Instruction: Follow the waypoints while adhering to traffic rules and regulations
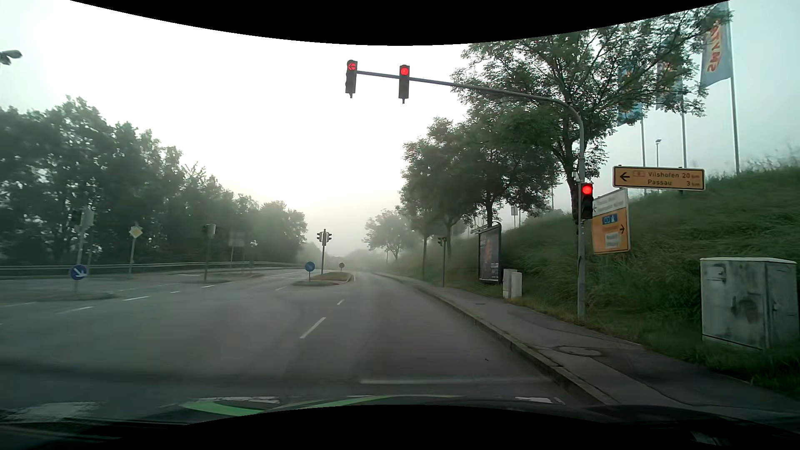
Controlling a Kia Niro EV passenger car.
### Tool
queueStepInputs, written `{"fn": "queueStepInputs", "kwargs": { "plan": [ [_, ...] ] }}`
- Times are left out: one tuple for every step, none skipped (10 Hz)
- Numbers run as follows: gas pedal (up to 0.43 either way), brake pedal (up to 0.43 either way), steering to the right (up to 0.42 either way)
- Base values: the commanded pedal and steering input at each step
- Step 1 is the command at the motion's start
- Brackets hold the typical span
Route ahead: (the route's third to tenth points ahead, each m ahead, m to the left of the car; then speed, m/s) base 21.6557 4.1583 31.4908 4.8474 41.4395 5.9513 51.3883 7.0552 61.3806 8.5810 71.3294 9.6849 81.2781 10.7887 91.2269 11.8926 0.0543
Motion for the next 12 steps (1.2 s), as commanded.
{"fn": "queueStepInputs", "kwargs": {
  "plan": [
    [0.0, 0.256, -0.052],
    [0.0, 0.256, -0.052],
    [0.0, 0.256, -0.052],
    [0.0, 0.262, -0.052],
    [0.0, 0.262, -0.052],
    [0.0, 0.262, -0.052],
    [0.0, 0.262, -0.052],
    [0.0, 0.262, -0.052],
    [0.0, 0.262, -0.052],
    [0.0, 0.262, -0.052],
    [0.0, 0.262, -0.052],
    [0.0, 0.262, -0.052]
  ]
}}
